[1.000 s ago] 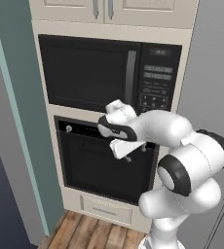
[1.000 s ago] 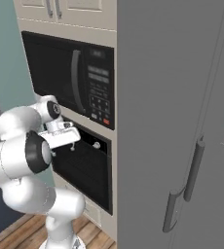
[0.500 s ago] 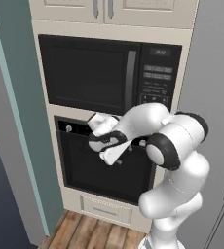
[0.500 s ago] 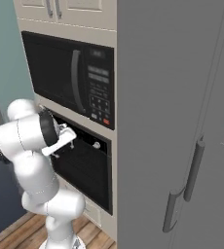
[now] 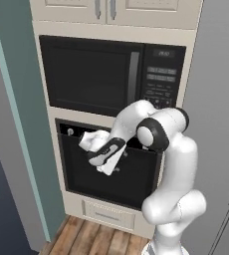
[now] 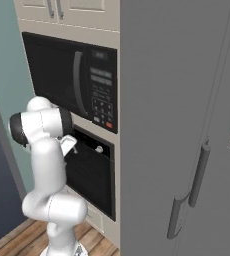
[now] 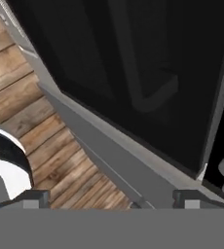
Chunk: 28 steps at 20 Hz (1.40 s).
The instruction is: Take the baked cake out of the oven and place it on the plate for cooling. Then close the oven door.
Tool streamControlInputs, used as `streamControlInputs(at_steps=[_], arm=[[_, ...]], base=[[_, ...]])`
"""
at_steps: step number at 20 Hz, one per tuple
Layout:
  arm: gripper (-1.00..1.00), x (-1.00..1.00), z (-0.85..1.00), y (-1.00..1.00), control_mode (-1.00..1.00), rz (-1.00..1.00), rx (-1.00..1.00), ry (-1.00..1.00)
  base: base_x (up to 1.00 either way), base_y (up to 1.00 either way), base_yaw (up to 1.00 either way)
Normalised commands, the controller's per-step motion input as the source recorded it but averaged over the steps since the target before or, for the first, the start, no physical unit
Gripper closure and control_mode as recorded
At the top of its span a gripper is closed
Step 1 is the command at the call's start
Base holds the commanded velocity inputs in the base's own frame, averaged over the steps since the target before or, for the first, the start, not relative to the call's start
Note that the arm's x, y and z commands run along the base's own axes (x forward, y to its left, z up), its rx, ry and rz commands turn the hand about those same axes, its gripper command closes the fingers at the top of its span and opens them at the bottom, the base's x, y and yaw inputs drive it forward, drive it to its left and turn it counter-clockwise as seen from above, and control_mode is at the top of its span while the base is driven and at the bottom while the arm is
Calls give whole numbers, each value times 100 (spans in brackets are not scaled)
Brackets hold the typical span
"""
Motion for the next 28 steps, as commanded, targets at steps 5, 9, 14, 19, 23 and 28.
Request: streamControlInputs(at_steps=[5, 9, 14, 19, 23, 28], arm=[[-100, 56, -27, 12, -100, 3, -13, -22], [-100, 56, -34, 0, -100, 0, -16, -21], [-100, 58, -34, 0, -100, 0, -10, -12], [-100, 46, -22, -3, -100, 0, -1, -4], [-100, 40, -29, -15, -100, 0, 0, -5], [-100, 48, -23, -19, -100, 0, 0, -16]], base=[[0, 0, 0], [0, 0, 0], [0, 0, 0], [0, 0, 0], [0, 0, 0], [0, 0, 0]])
